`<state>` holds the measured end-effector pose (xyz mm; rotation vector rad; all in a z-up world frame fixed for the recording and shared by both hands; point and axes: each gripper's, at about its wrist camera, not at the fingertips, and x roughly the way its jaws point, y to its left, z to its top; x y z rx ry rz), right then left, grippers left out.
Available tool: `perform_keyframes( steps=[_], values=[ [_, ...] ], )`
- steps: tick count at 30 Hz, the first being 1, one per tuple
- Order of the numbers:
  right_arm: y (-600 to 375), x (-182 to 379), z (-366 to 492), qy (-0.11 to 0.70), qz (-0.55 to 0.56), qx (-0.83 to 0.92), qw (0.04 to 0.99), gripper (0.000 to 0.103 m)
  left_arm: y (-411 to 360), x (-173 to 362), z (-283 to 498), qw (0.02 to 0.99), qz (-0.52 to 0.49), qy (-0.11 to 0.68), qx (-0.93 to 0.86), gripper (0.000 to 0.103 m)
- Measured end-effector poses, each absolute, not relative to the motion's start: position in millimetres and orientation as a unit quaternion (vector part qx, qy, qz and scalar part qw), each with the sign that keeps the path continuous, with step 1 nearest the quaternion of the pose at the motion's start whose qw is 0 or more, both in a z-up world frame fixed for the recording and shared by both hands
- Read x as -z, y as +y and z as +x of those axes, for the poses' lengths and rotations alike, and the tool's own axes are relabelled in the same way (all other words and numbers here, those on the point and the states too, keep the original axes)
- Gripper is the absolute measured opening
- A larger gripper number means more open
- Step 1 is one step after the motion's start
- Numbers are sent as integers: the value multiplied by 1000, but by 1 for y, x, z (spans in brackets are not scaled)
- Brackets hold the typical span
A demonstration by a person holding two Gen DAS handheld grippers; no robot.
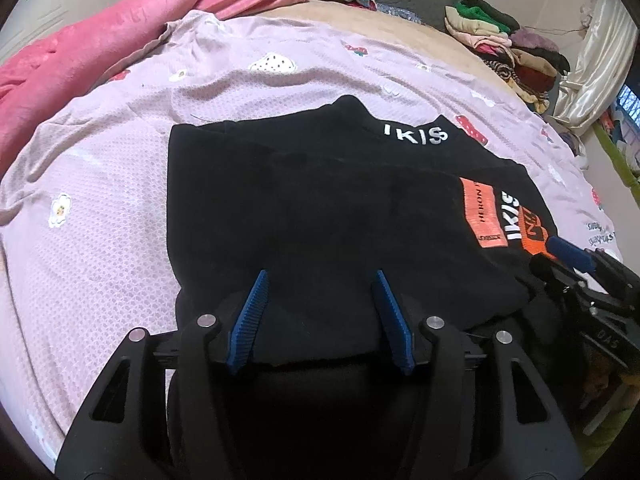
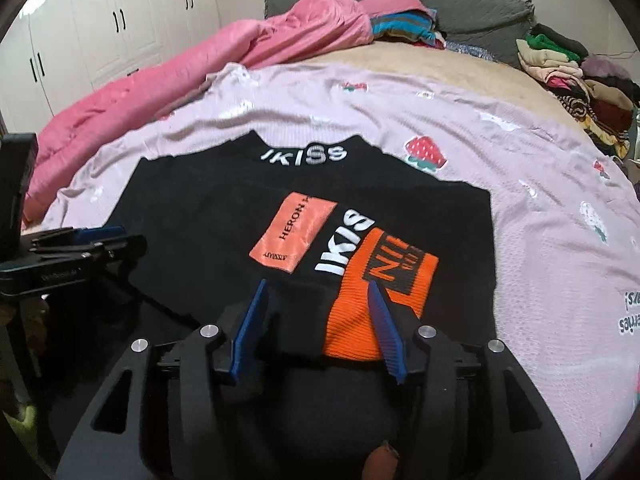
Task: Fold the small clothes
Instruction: 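Fold the held sleeve across the shirt with the right tool and release, then move both open tools down to the black shirt's hem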
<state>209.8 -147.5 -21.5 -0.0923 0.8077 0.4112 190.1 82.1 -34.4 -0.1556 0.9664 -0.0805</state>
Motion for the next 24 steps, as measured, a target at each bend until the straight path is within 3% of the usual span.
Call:
perform_keyframes(
  steps=[8,14,24],
  values=[
    [-163,4,196,366,-21,-198,909,77,78,16,175,897,-82,434,25,68],
    [-169,-6,189,350,-12,-193,916,89,75,4,165,905,-83,417,15,93],
    [-179,-24,178,328,2,-189,926,94,76,-13,152,911,-96,401,8,93]
  ],
)
